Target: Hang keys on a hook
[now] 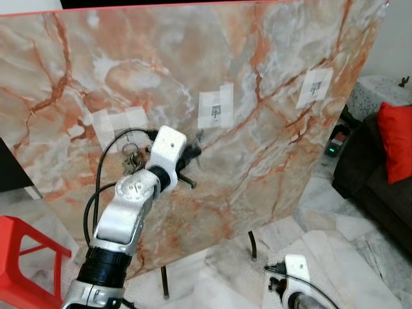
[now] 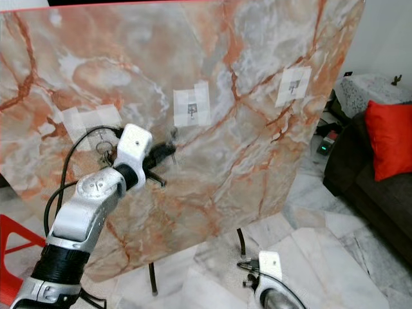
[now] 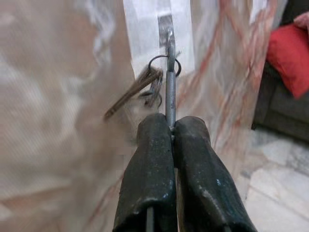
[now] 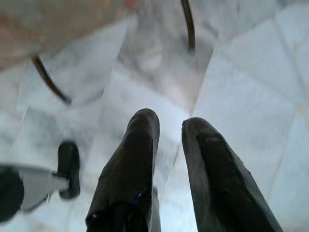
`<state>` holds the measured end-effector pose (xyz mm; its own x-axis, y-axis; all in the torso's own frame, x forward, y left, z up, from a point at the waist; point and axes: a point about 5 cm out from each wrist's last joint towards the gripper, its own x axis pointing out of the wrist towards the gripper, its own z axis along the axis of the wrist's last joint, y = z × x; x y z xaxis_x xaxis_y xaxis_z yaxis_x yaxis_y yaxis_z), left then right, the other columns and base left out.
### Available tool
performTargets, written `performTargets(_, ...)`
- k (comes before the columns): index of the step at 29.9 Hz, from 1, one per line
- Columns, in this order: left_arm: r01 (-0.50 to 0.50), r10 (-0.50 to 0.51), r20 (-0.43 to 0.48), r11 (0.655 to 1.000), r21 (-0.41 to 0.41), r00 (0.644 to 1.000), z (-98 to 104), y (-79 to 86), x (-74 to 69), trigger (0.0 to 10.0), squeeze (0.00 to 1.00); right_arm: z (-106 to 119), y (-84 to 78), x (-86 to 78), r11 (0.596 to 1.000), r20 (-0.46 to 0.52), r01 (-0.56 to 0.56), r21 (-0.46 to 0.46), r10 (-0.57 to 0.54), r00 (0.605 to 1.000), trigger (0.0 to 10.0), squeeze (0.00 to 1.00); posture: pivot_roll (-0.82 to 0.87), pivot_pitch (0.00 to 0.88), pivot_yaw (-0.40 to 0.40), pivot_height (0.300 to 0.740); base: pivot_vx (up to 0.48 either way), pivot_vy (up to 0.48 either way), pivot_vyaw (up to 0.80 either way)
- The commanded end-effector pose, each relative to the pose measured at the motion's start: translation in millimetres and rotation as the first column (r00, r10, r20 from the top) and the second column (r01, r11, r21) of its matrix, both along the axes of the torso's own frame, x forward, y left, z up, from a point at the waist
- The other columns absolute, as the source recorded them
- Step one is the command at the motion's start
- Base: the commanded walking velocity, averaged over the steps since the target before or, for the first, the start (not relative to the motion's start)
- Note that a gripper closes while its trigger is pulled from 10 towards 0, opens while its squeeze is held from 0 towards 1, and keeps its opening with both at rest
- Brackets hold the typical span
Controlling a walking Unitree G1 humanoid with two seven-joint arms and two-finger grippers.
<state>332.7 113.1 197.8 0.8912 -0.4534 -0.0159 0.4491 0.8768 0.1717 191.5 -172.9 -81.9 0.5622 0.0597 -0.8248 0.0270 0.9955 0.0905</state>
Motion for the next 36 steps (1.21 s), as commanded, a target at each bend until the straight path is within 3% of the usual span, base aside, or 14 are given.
performTargets(1,-0.001,0.001,0.013,1.000,-0.013,1.000,4,-2.4,4.0,10.0,0.00,-1,-4.4,-2.6,1.000,-0.016,-0.002,-0.015,0.001,1.000,10.0,0.00,0.07,0.000,-0.078,0.740,0.000,0.000,0.00)
performTargets(6,0.016,-0.016,0.011,1.000,-0.009,1.000,7,-7.2,9.6,10.0,0.00,-3,-9.0,-8.1,1.000,-0.030,0.002,-0.024,-0.003,1.000,10.0,0.00,0.07,0.000,-0.071,0.740,0.000,0.000,0.00)
performTargets(13,0.162,-0.160,-0.043,0.986,0.027,0.986,0,-33.2,10.6,10.0,0.00,-3,-3.3,-7.4,1.000,-0.024,-0.014,-0.021,0.014,1.000,10.0,0.00,0.07,0.000,-0.057,0.740,0.000,0.000,0.00)
performTargets(23,0.158,-0.156,-0.043,0.987,0.041,0.987,0,-37.2,16.8,10.0,0.00,-1,-9.8,-4.9,0.999,0.000,0.033,-0.026,-0.033,0.999,10.0,0.00,0.06,0.000,-0.047,0.740,0.000,0.000,0.00)
performTargets(25,0.168,-0.164,-0.056,0.983,0.079,0.985,-6,-36.3,13.2,10.0,0.00,-2,-13.0,-6.9,0.999,-0.008,0.027,-0.046,-0.028,1.000,10.0,0.00,0.06,0.000,-0.044,0.740,0.000,0.000,0.00)
performTargets(27,0.153,-0.141,-0.093,0.978,0.139,0.986,-20,-25.4,6.9,10.0,0.00,-3,-17.4,-10.1,0.997,-0.014,0.044,-0.059,-0.045,0.999,10.0,0.00,0.07,0.000,-0.043,0.740,0.000,0.000,0.00)
performTargets(32,0.115,-0.088,-0.149,0.976,0.184,0.985,-40,-0.5,-9.1,10.0,0.00,-6,-23.7,-18.6,0.995,-0.031,0.069,-0.071,-0.071,0.997,10.0,0.00,0.09,0.000,-0.043,0.740,0.000,0.000,0.00)
performTargets(36,0.098,-0.070,-0.157,0.980,0.176,0.985,-46,6.7,-17.1,10.0,0.00,-7,-25.9,-20.9,0.994,-0.033,0.077,-0.073,-0.080,0.996,10.0,0.00,0.09,0.000,-0.040,0.740,0.000,0.000,0.00)
